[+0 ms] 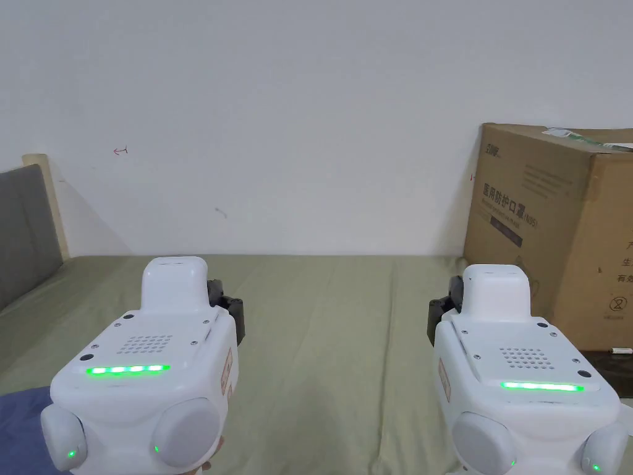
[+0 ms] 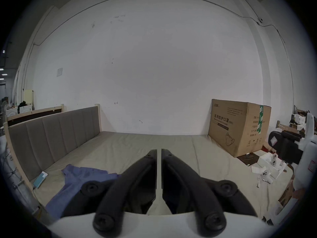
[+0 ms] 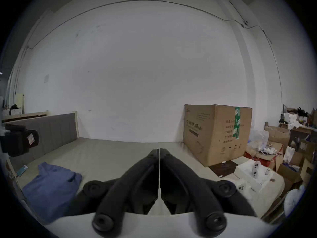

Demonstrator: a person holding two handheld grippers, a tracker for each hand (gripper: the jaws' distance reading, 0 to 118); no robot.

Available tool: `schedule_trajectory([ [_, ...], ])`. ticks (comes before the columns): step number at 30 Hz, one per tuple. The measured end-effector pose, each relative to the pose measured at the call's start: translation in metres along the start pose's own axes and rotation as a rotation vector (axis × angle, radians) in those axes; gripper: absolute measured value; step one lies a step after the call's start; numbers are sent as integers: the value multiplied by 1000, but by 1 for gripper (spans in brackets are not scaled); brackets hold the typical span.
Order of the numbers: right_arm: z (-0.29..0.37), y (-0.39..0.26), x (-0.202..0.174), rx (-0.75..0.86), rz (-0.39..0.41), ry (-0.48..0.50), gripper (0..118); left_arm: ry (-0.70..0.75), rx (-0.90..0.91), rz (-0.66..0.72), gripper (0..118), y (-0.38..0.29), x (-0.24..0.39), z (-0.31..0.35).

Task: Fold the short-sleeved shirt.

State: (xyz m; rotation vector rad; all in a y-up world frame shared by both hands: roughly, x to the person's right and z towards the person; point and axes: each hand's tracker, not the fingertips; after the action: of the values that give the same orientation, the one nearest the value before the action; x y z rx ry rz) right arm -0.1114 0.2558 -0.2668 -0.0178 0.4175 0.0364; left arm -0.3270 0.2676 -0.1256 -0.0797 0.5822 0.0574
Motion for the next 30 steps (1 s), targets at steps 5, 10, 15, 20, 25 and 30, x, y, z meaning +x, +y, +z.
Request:
schedule_trajectory([
  [5,-4,-4,10,-30,-79,59,0,-27,-4,-13,0,-2,-2,-1],
  [10,-5,-5,8,-38,-58,64,0,-32,-8,2,0,0,-3,-4],
  [15,-8,-1,-2,-29,-42,87,0,-23,-11,3,0,1,-12,-1],
  [20,-16,3,-35,-47,-62,187,0,67,-11,-1,0,5,-45,13],
  [25,-17,1,-89,-70,-49,352,0,232,-11,3,0,9,-97,43],
  [30,-14,-2,-147,-102,-45,513,0,370,-22,1,0,9,-140,76],
])
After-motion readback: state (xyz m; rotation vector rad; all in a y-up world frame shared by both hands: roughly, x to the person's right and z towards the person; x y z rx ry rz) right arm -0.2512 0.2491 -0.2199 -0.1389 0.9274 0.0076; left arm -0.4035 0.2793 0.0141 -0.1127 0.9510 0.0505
